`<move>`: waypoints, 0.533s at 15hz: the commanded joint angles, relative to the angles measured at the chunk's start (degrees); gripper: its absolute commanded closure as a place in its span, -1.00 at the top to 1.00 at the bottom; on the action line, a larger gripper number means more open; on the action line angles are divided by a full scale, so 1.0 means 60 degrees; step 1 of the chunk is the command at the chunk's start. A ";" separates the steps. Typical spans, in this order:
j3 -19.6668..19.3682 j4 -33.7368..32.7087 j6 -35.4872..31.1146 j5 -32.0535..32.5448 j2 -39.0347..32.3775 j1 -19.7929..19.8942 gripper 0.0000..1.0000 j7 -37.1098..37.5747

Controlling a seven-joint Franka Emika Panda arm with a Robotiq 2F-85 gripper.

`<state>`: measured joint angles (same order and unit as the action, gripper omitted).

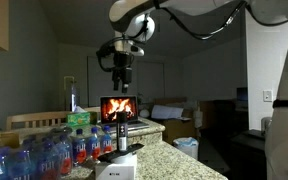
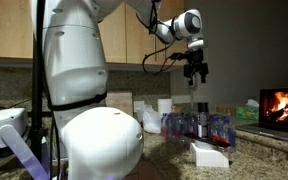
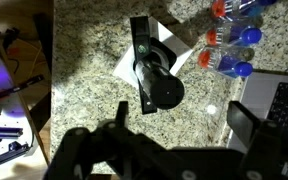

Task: Take the bottle and the black object and put them on the counter, then stack the clear tape, the black object and the bottle on the box

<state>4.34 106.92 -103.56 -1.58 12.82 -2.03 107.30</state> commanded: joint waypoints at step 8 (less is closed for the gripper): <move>0.0196 0.0875 0.1125 -0.0563 0.1528 0.0203 1.00 -0.0353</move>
<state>4.56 112.35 -96.98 -4.57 22.03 -2.04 105.52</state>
